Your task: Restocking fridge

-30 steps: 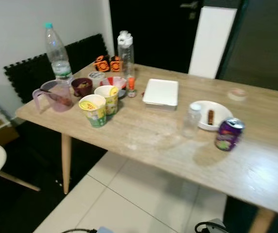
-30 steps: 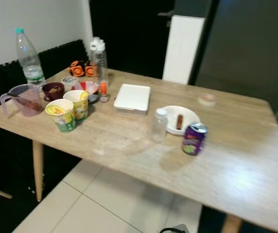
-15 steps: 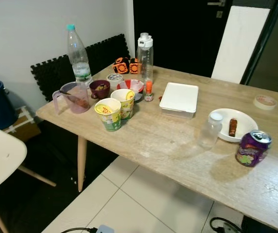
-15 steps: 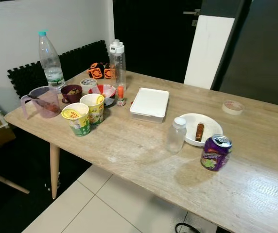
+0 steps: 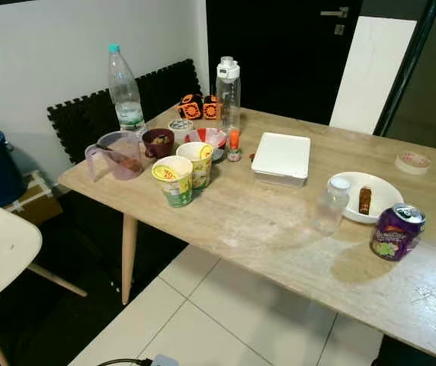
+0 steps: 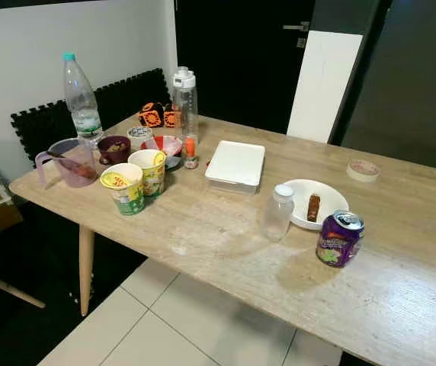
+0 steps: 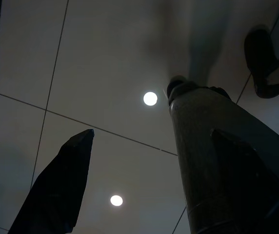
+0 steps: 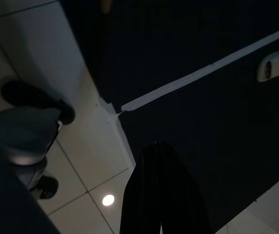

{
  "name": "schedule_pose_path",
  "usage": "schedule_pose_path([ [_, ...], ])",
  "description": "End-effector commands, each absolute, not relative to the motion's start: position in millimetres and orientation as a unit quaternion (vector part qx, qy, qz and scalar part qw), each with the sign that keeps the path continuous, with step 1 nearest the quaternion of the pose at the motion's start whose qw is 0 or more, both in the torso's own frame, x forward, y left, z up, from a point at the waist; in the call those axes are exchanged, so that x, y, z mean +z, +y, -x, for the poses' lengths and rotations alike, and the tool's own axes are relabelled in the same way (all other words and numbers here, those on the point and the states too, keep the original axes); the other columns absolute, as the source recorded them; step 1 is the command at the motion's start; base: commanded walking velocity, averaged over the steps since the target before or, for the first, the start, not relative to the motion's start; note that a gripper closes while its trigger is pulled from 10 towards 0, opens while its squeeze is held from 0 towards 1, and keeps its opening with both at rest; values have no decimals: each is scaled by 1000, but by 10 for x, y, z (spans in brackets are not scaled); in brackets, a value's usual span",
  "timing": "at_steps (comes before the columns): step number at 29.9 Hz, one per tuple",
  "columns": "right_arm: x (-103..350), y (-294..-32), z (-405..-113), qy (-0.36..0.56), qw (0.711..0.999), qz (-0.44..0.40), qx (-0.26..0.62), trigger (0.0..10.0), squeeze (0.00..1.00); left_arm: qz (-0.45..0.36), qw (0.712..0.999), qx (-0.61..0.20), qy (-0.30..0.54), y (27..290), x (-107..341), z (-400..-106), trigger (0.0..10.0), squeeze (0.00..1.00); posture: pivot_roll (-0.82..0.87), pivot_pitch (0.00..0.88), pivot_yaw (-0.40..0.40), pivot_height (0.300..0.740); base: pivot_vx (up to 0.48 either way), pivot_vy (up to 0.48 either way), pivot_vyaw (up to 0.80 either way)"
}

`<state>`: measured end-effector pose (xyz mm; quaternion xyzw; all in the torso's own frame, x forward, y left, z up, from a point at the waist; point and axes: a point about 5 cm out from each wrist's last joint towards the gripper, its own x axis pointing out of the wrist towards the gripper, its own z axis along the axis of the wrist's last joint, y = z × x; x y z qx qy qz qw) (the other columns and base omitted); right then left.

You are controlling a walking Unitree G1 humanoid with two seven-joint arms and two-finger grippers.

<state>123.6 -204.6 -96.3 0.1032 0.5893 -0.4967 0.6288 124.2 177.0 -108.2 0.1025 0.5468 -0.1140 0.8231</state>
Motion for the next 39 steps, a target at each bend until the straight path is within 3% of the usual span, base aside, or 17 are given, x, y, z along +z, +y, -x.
schedule_pose_path([
  [1, -945, -2047, -1277, 585, 634, -93, -497, 10000, 0, -94, 815, -115, 560, 1770, -1107, -1161, 10000, 0, -108, 0, -20, 740, 0, 0, 0],
  [16, -944, -2076, -1302, 603, 670, -24, -432, 10000, 0, -107, 813, -115, 560, 1815, -1104, -1156, 10000, 0, -111, 0, -8, 740, 0, 0, 0],
  [28, -950, -2095, -1271, 619, 678, 27, -396, 10000, 0, -140, 805, -115, 565, 1900, -1114, -1092, 10000, 0, -78, 2, 20, 740, 0, 0, 0],
  [29, -948, -2109, -1264, 620, 678, 36, -393, 10000, 0, -141, 804, -112, 567, 1905, -1117, -1076, 10000, 0, -68, 49, 16, 740, 0, 0, 0],
  [31, -949, -2128, -1250, 623, 678, 47, -388, 10000, 0, -139, 801, -101, 574, 2020, -1112, -1030, 10000, 0, -64, 63, 6, 740, 0, 0, 0],
  [34, -953, -2145, -1221, 626, 676, 57, -385, 10000, 0, -141, 790, -60, 593, 2451, -1070, -788, 10000, 0, -80, 112, 7, 740, 0, 0, 0],
  [35, -897, -2787, -894, 622, 666, 76, -404, 10000, 0, -143, 787, -54, 598, 2509, -1064, -730, 10000, 0, -89, 125, 12, 740, 0, 0, 0],
  [36, -897, -2787, -894, 622, 666, 76, -404, 10000, 0, -143, 787, -54, 598, 2509, -1064, -730, 10000, 0, -89, 125, 12, 740, 0, 0, 0],
  [38, -627, -3588, -415, 622, 651, 111, -421, 10000, 0, -145, 786, -52, 599, 2587, -1047, -684, 10000, 0, -79, 143, 6, 740, 0, 0, 0],
  [39, -531, -3764, -297, 623, 647, 121, -424, 10000, 0, -146, 786, -51, 598, 2627, -1034, -674, 10000, 0, -79, 143, 6, 740, 0, 0, 0],
])
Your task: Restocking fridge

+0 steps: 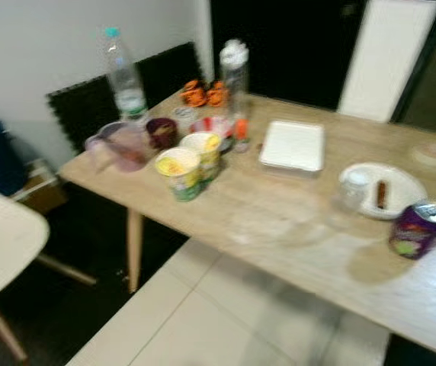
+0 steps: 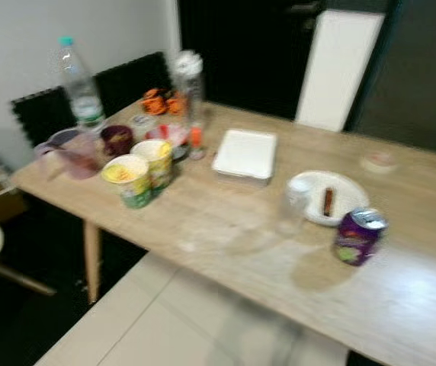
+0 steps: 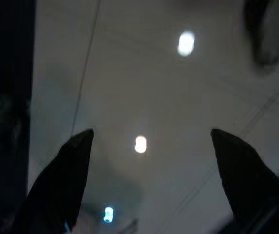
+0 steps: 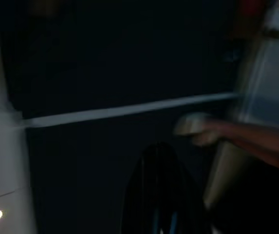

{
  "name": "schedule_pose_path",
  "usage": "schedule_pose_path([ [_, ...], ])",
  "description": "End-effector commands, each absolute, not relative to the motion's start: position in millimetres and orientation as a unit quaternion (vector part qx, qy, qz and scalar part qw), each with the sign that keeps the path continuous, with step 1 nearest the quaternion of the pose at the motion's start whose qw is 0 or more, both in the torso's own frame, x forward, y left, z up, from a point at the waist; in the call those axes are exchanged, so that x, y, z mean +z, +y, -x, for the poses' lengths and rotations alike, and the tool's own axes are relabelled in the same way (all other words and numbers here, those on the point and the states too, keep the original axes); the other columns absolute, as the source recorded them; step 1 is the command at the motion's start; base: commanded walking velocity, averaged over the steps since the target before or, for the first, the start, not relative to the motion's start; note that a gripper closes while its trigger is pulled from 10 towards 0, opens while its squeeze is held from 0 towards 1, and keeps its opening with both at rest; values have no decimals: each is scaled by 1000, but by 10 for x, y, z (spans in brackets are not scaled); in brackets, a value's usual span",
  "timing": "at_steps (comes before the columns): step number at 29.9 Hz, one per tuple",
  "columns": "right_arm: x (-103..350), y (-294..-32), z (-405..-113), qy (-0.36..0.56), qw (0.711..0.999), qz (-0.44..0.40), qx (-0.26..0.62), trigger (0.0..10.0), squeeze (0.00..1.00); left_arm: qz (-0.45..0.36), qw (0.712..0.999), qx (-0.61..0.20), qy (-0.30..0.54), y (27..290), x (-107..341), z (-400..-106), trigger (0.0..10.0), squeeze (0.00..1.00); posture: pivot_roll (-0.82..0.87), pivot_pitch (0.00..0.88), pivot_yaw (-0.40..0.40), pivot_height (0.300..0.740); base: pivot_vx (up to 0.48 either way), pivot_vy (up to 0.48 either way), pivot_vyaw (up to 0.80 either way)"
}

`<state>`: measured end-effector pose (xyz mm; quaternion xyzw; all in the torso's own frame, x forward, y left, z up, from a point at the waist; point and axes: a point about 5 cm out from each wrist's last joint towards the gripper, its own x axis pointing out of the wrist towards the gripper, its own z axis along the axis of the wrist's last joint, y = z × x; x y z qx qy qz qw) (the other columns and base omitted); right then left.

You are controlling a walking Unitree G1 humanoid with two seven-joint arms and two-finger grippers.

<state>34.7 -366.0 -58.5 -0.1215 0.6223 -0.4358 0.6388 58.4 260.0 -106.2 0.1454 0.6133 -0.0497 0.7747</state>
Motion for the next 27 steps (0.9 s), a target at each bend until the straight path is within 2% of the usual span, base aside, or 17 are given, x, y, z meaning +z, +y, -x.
schedule_pose_path([
  [1, -515, -3790, -266, 626, 643, 124, -423, 10000, 0, -143, 789, -48, 595, 2653, -1024, -673, 10000, 0, -78, 145, 8, 740, 0, 0, 0],
  [7, -515, -3793, -168, 637, 628, 118, -432, 10000, 0, -137, 796, -51, 588, 2630, -1024, -689, 10000, 0, -86, 149, 11, 740, 0, 0, 0],
  [14, -422, -3911, 19, 635, 594, 95, -485, 10000, 0, -135, 804, -42, 578, 2615, -1016, -760, 10000, 0, -89, 132, -2, 740, 0, 0, 0],
  [16, -189, -4173, 221, 619, 558, 113, -540, 10000, 0, -131, 813, -7, 567, 2703, -977, -826, 10000, 0, -95, 117, -14, 740, 0, 0, 0],
  [17, -189, -4173, 221, 619, 558, 113, -540, 10000, 0, -131, 813, -7, 567, 2703, -977, -826, 10000, 0, -95, 117, -14, 740, 0, 0, 0],
  [19, 25, -4383, 301, 592, 541, 130, -583, 10000, 0, -125, 819, 24, 560, 2787, -942, -858, 10000, 0, -97, 105, -24, 740, 0, 0, 0],
  [20, 144, -4491, 294, 574, 537, 133, -604, 5725, 0, -120, 822, 45, 555, 2844, -920, -868, 10000, 0, -100, 99, -27, 740, 0, 0, 0],
  [21, 144, -4491, 294, 574, 537, 133, -604, 5725, 0, -120, 822, 45, 555, 2844, -920, -868, 10000, 0, -100, 99, -27, 740, 0, 0, 0],
  [22, 251, -4586, 259, 558, 538, 143, -615, 7647, 0, -117, 824, 63, 551, 2886, -904, -876, 10000, 0, -112, 89, -33, 740, 0, 0, 0],
  [23, 357, -4680, 187, 546, 547, 160, -614, 10000, 0, -116, 824, 79, 549, 2926, -889, -877, 10000, 0, -114, 82, -39, 740, 0, 0, 0],
  [25, 566, -4844, -11, 505, 574, 172, -621, 10000, 0, -111, 824, 101, 546, 2986, -868, -866, 10000, 0, -115, 77, -42, 740, 0, 0, 0],
  [27, 675, -4917, -106, 486, 585, 181, -623, 10000, 0, -109, 824, 107, 546, 2996, -865, -865, 10000, 0, -117, 67, -47, 740, 0, 0, 0],
])
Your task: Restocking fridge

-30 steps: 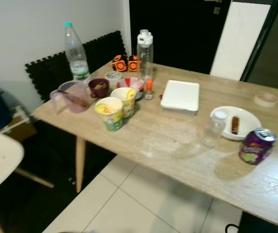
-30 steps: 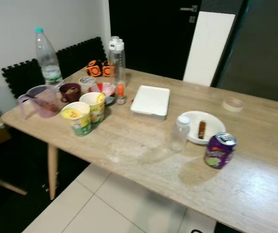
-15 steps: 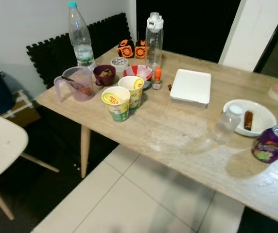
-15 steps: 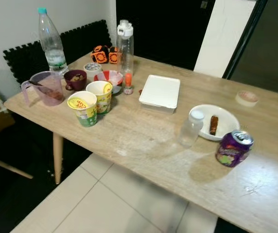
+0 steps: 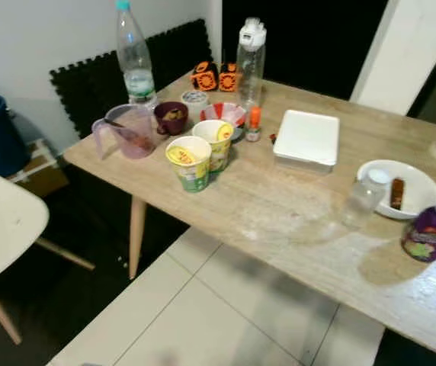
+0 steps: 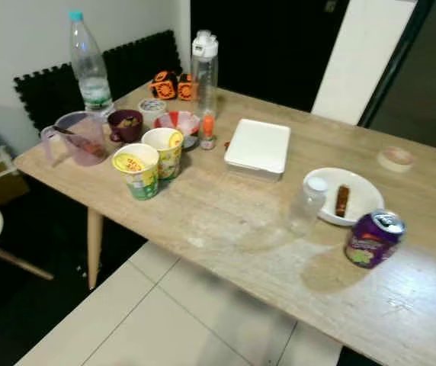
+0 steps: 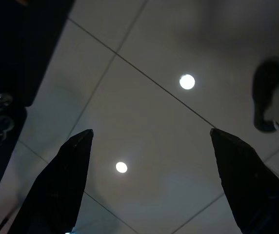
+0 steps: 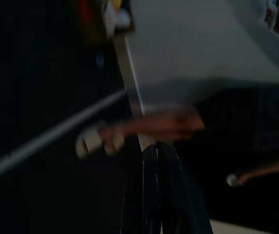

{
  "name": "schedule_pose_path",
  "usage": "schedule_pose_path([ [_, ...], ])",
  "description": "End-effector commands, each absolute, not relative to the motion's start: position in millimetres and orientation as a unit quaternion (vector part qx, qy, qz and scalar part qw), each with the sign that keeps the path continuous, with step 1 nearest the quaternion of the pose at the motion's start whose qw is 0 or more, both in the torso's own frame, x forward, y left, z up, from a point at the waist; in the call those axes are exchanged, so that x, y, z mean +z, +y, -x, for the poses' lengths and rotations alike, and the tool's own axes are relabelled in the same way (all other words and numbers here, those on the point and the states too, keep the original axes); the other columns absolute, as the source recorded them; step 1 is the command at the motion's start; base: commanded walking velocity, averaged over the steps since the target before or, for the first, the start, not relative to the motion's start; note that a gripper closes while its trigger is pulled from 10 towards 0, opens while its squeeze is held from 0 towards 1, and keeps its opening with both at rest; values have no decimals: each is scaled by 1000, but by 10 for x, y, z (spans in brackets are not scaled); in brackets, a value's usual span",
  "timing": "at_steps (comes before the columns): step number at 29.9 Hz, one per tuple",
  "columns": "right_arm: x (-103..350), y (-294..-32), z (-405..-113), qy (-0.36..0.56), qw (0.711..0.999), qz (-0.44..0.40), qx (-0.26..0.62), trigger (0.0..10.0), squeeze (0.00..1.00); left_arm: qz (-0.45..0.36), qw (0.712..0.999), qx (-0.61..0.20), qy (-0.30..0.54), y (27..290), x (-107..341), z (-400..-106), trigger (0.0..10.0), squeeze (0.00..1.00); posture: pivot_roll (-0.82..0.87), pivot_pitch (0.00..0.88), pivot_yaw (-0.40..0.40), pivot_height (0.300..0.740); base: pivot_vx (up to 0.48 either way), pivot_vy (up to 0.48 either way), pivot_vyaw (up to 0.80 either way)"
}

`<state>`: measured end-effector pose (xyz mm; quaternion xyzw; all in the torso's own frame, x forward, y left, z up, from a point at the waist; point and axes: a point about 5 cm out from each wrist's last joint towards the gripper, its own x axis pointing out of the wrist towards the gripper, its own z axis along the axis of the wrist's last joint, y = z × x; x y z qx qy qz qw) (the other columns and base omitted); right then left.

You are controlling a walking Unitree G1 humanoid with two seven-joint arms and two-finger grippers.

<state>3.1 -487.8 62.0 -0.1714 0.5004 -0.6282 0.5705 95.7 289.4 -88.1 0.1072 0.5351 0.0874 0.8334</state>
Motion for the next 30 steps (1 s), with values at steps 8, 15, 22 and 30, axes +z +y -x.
schedule_pose_path([
  [8, 1609, -5278, -826, 307, 655, 241, -647, 10000, 0, -96, 830, 107, 539, 2922, -886, -901, 10000, 0, -111, 47, -56, 740, 0, 0, 0],
  [15, 2456, -5072, -1891, -23, 840, 121, -529, 10000, 1000, -90, 824, 83, 554, 2769, -958, -840, 10000, 0, -102, 32, -55, 740, 0, 0, 0],
  [22, 2871, -4018, -3153, -186, 971, -10, -152, 10000, 1000, -101, 816, 12, 569, 2480, -1055, -800, 10000, 0, -109, 21, -36, 740, 0, 0, 0],
  [30, 2708, -2920, -3797, -168, 979, -78, 79, 10000, 1000, -105, 820, -36, 561, 2216, -1101, -875, 10000, 0, -86, 19, -39, 740, 0, 0, 0],
])
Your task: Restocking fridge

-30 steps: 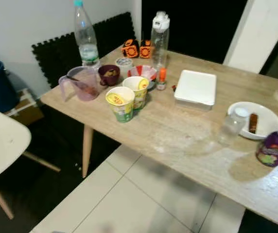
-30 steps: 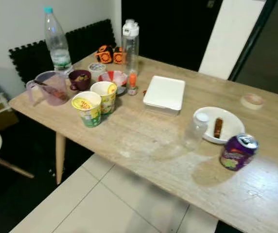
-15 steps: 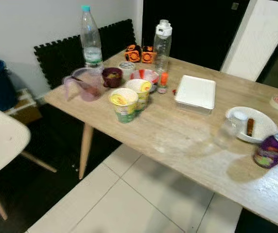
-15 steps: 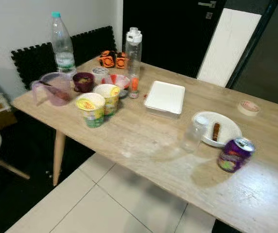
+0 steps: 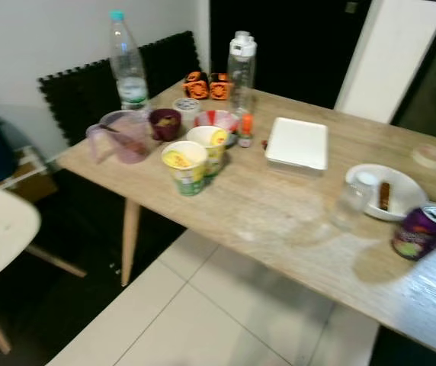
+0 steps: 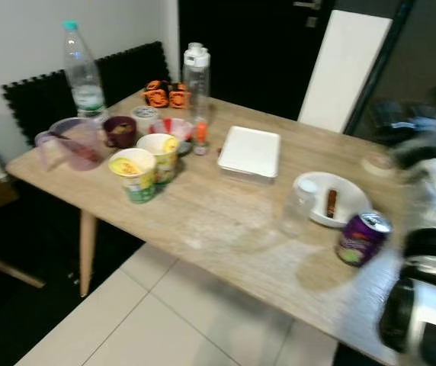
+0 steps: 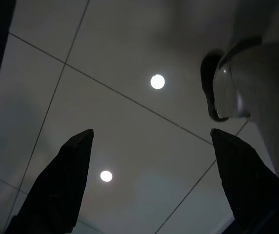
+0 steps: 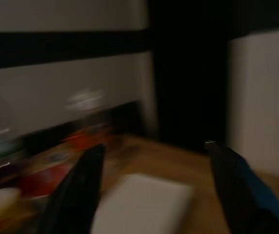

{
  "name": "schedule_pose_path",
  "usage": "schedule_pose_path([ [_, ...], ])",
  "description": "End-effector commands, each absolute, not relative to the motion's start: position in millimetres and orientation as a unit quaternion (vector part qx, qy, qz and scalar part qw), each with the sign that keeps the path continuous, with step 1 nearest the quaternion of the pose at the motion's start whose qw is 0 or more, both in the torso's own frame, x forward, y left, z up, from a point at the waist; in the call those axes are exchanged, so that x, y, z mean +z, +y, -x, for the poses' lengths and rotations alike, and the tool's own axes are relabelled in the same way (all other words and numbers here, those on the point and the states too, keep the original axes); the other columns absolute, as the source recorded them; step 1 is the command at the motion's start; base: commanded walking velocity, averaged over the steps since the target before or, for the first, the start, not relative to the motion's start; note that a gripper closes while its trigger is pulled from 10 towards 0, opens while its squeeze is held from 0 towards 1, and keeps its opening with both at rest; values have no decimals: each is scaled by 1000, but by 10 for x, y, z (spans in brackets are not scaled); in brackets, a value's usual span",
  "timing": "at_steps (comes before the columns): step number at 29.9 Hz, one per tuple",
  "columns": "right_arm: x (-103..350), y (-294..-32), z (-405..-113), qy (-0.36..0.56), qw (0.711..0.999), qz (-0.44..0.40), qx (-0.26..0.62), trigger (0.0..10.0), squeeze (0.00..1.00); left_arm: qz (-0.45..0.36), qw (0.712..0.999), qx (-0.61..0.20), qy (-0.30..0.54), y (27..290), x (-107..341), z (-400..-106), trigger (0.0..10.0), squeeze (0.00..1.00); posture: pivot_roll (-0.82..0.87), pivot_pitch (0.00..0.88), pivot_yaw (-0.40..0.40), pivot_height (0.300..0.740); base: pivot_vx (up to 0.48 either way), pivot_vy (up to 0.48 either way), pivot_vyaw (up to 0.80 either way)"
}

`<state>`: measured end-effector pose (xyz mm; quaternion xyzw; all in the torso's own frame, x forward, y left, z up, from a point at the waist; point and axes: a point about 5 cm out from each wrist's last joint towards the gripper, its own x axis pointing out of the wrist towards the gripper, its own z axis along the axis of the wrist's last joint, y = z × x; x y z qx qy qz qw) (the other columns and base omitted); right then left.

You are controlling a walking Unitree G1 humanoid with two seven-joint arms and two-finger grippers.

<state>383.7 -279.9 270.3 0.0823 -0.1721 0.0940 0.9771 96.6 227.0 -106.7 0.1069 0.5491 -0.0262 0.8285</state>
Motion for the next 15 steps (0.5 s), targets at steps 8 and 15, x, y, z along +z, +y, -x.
schedule_pose_path([
  [8, 2382, -2437, -4046, -43, 996, -39, 65, 10000, 0, -121, 817, -72, 560, 2110, -1118, -876, 10000, 0, -66, 23, -33, 740, 0, 0, 0],
  [15, 2247, -2520, -4033, 38, 999, -15, 36, 10000, 0, -129, 810, -78, 566, 2135, -1124, -829, 10000, 0, -65, 20, -26, 740, 0, 0, 0],
])
